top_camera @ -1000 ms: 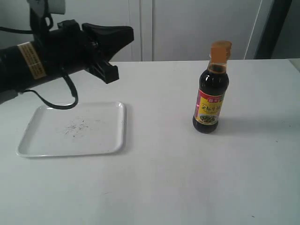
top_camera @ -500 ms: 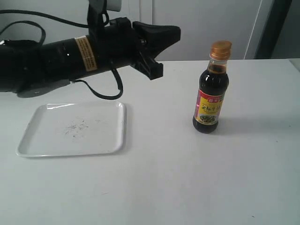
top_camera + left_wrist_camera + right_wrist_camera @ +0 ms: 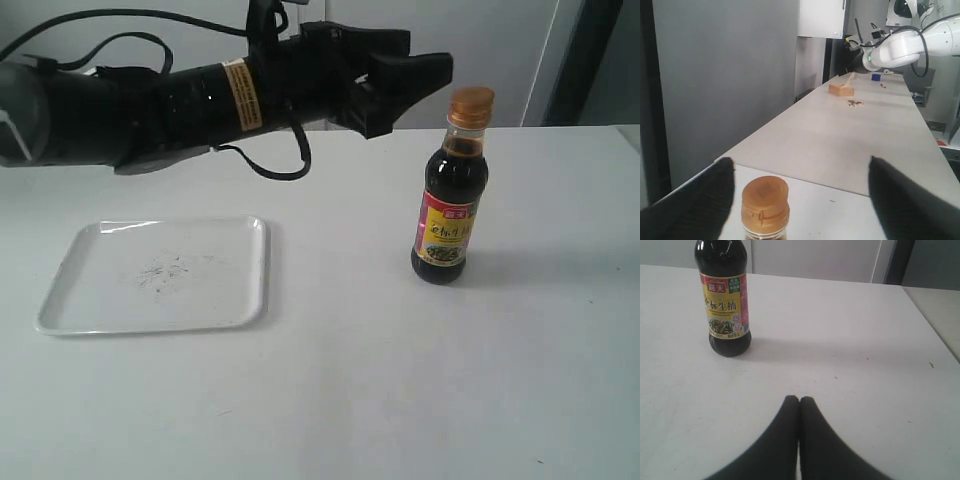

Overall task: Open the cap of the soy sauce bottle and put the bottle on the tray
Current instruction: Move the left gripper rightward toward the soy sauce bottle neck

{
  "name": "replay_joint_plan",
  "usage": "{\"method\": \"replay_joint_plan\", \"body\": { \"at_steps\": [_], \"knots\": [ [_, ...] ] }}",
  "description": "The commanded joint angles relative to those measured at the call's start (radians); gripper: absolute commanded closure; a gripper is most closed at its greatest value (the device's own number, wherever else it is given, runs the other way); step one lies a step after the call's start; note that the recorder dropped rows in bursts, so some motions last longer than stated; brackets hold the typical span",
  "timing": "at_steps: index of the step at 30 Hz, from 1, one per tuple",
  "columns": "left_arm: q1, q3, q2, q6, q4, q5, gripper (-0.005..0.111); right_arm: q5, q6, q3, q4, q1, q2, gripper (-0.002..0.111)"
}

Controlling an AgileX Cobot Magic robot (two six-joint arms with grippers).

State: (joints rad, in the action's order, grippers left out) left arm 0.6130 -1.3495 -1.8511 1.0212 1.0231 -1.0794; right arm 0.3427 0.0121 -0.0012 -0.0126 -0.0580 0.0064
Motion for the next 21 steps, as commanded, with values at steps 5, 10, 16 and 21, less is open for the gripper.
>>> {"method": "replay_joint_plan", "body": {
  "at_steps": [5, 10, 16, 21],
  "knots": [
    [0.068, -0.094, -0.045, 0.004, 0.035, 0.113, 0.002, -0.003, -0.003, 0.001, -0.003, -0.002, -0.006, 0.108],
    [0.097, -0.143, -0.085, -0.029, 0.038, 0.121, 0.002, -0.003, -0.003, 0.001, -0.003, -0.002, -0.006, 0.108],
    [0.097, -0.230, -0.161, -0.006, 0.036, 0.103, 0.002, -0.003, -0.003, 0.001, -0.003, -0.002, -0.006, 0.108],
    [0.098, -0.292, -0.220, 0.014, 0.034, 0.101, 0.002, -0.003, -0.003, 0.001, -0.003, -0.002, -0.006, 0.108]
  ]
}}
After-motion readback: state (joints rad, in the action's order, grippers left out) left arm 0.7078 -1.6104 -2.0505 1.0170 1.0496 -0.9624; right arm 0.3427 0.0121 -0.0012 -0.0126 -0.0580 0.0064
